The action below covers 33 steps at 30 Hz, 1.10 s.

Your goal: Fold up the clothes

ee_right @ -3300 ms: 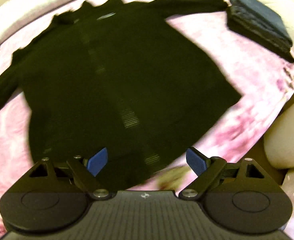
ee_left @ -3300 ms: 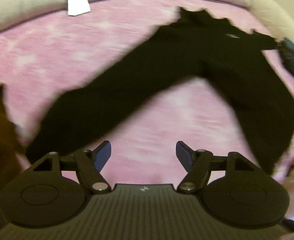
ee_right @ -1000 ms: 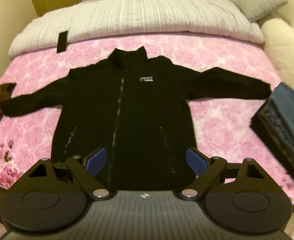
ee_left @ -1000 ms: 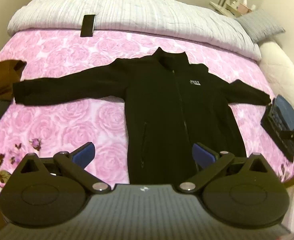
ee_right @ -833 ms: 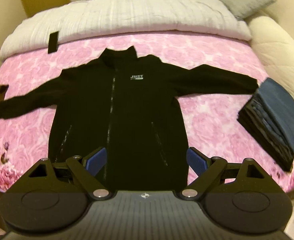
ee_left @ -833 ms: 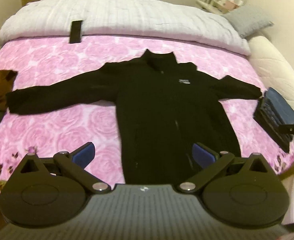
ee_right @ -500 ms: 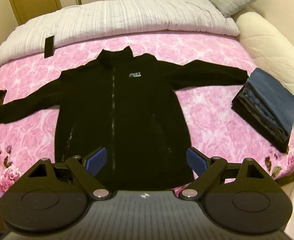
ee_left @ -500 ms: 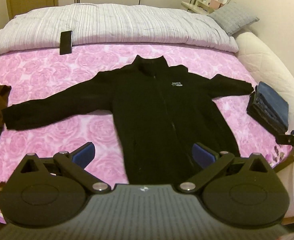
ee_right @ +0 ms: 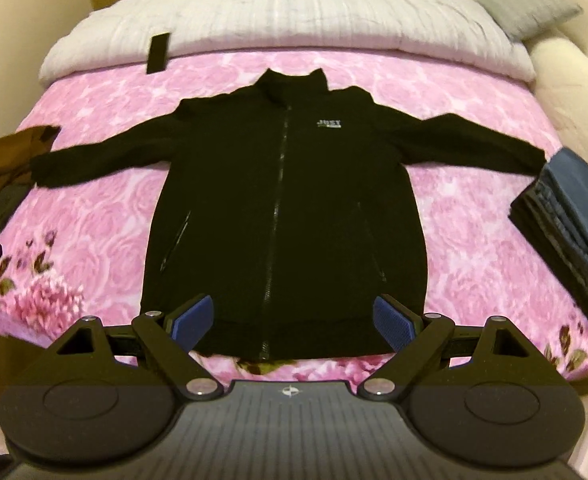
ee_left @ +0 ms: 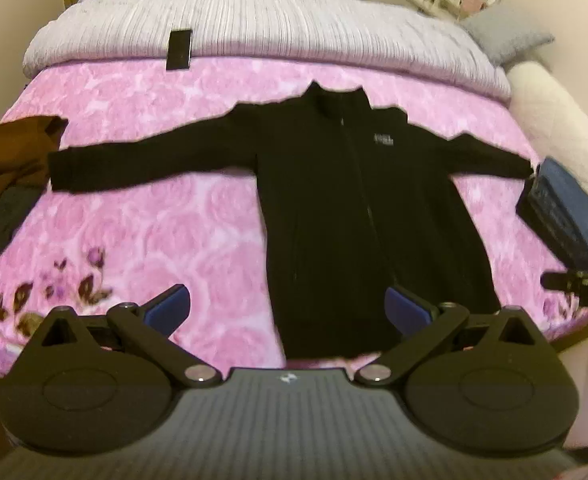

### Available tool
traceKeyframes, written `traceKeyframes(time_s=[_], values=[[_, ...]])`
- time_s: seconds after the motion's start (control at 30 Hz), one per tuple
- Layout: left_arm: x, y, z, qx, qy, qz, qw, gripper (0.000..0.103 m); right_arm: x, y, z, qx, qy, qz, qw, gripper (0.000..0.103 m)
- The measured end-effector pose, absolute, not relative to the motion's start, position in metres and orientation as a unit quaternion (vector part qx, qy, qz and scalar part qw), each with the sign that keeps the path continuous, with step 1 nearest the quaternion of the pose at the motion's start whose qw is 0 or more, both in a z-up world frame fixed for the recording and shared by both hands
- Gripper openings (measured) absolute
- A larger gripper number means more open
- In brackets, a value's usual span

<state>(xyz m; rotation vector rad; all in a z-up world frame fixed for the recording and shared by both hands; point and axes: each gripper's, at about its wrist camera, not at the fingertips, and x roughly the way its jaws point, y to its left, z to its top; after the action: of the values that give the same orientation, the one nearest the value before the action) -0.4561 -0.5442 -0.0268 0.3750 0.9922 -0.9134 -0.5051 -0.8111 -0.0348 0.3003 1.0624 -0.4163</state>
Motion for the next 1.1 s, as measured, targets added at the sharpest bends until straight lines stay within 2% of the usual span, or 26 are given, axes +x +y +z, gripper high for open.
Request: traceKeyframes(time_s=[0.17,0.6,0.87,1.1], values=[[-0.473,-0.533,-0.027,0.152,0.476,-0.412,0.762,0.102,-0.523,-0.809,-0.041,0.147,0.513,-0.174,0.828,0.089],[-0.480,-0.515,-0.015,0.140,0.454,-0.387,0.790,0.102,-0.523,-0.805,-0.032,0.135,0.492,-0.152,0.846,0.089],[-0.473,-0.509,-0.019,0.132,0.459,-0.369,0.797,0.102,-0.511,-0.801,-0.034,0.126,0.492,-0.133,0.851,0.089],[-0.436,-0.506,-0.030,0.138,0.469,-0.375,0.788,0.102,-0.493,-0.798,-0.038,0.138,0.492,-0.138,0.849,0.089]])
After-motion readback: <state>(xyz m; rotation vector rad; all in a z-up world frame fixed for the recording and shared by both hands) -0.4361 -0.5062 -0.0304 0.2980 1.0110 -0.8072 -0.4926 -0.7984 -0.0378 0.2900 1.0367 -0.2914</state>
